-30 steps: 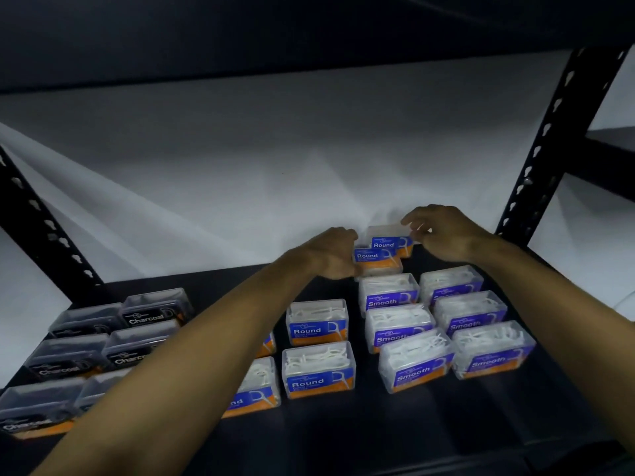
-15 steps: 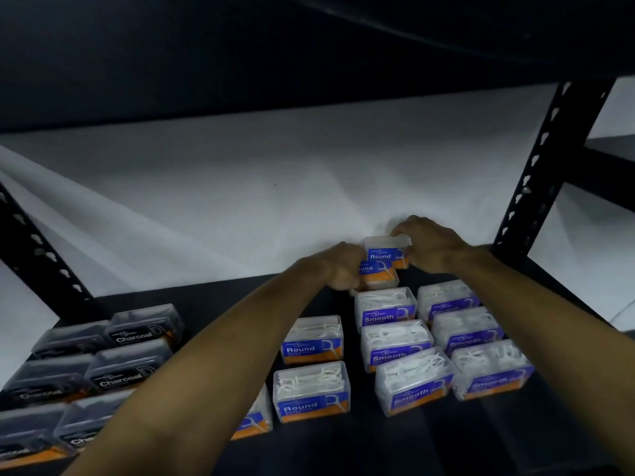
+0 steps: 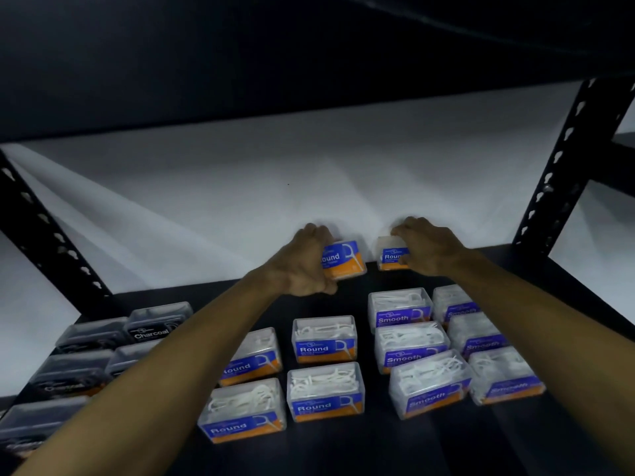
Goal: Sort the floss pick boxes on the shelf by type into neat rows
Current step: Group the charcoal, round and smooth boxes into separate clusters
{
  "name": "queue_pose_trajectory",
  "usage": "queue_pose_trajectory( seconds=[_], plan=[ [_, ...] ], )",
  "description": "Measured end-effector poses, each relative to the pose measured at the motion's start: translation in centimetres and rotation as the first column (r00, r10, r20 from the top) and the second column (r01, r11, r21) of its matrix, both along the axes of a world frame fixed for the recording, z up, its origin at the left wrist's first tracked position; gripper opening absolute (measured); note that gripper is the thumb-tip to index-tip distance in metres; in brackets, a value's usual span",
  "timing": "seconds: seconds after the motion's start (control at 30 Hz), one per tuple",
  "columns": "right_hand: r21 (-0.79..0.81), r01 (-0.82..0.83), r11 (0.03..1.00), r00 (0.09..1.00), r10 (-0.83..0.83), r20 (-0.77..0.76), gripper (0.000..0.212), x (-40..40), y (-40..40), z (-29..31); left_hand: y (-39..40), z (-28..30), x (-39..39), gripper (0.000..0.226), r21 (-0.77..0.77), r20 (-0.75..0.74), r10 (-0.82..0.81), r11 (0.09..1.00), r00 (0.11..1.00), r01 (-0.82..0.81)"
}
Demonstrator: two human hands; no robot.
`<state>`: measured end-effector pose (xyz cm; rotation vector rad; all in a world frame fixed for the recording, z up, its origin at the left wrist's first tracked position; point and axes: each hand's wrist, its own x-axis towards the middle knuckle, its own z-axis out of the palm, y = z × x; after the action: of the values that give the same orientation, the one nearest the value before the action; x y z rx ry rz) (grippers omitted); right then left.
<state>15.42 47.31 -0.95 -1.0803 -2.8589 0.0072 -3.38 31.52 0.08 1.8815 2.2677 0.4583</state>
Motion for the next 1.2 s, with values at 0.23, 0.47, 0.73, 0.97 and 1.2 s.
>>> queue_pose_trajectory(
  seconds=[0.23,0.47,0.73,0.97,1.2],
  plan=[
    [0.047,0.01,0.999,1.0,-0.011,0.021,0.062,-0.7,-0.8,-0.2,-1.5,-0.4,-0.8,0.084,0.052,0.181,0.064,0.996,0.981,-0.075],
    [0.014,0.04,0.999,0.999,-0.04,-0.02,0.055,-0.8,-1.6,0.3,-3.0,-0.1,-2.1,0.054,0.078,0.37,0.095,0.988,0.924,-0.132],
    [0.016,-0.133,0.991,0.974,0.134,-0.184,0.061,-2.6,-4.3,2.5,-7.3,1.8,-4.7,0.04,0.055,0.245,0.181,0.978,0.952,-0.2],
    [-0.064,-0.263,0.963,0.954,0.25,-0.163,0.056,-5.0,-7.9,2.9,-10.9,2.7,-6.3,0.039,-0.153,-0.012,0.156,0.976,0.988,-0.156],
    [-0.127,-0.275,0.953,0.956,0.257,-0.142,0.053,-6.3,-10.0,1.6,-11.5,1.3,-6.2,0.034,-0.271,-0.083,0.117,0.953,0.99,-0.136]
  ],
)
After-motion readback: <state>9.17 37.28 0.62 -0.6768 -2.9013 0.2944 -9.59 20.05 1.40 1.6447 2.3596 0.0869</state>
